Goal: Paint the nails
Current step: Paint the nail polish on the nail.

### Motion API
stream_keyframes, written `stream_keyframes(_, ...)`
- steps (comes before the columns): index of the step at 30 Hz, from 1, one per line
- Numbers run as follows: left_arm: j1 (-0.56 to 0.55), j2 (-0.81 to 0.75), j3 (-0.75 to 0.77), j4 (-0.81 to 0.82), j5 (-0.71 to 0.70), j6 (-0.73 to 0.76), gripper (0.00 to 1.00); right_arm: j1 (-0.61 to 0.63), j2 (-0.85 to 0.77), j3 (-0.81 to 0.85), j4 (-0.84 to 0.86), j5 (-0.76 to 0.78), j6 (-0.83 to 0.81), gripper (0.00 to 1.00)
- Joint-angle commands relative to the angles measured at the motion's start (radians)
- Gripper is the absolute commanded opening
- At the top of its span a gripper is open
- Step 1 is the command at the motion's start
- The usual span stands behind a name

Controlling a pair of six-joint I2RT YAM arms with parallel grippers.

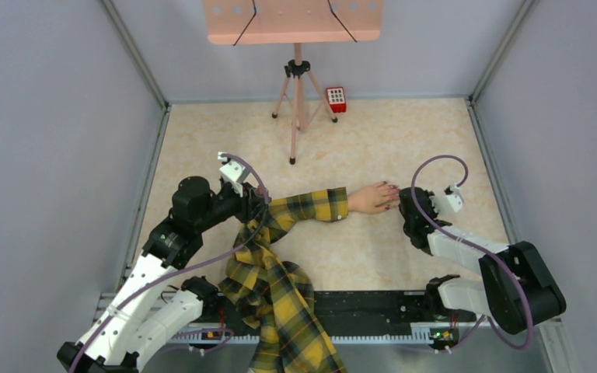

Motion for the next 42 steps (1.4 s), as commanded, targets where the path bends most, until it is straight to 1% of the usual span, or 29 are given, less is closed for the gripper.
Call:
stream_keyframes(1,0.002,-0.016,0.023,0.041,-0.002,0.0,0.0,0.014,0.01,0.049,0.043,0.037,0.0,0.0)
stream_keyframes(9,0.002,-0.018,0.022,0.04,-0.003,0.0,0.0,0.013,0.037,0.056,0.086,0.002,-0.003,0.0)
stream_keyframes(25,0.002,-0.015,0.023,0.041,0.0,-0.001,0.0,0.014,0.038,0.063,0.089,-0.029,-0.006,0.0)
stream_keyframes(37,0.002,-0.018,0.023,0.042,0.005,-0.003,0.0,0.014,-0.067,0.018,0.01,-0.026,-0.006,0.0)
stream_keyframes(42,0.003,-0.018,0.024,0.042,0.006,-0.004,0.0,0.016,-0.075,0.009,-0.009,-0.03,-0.002,0.0)
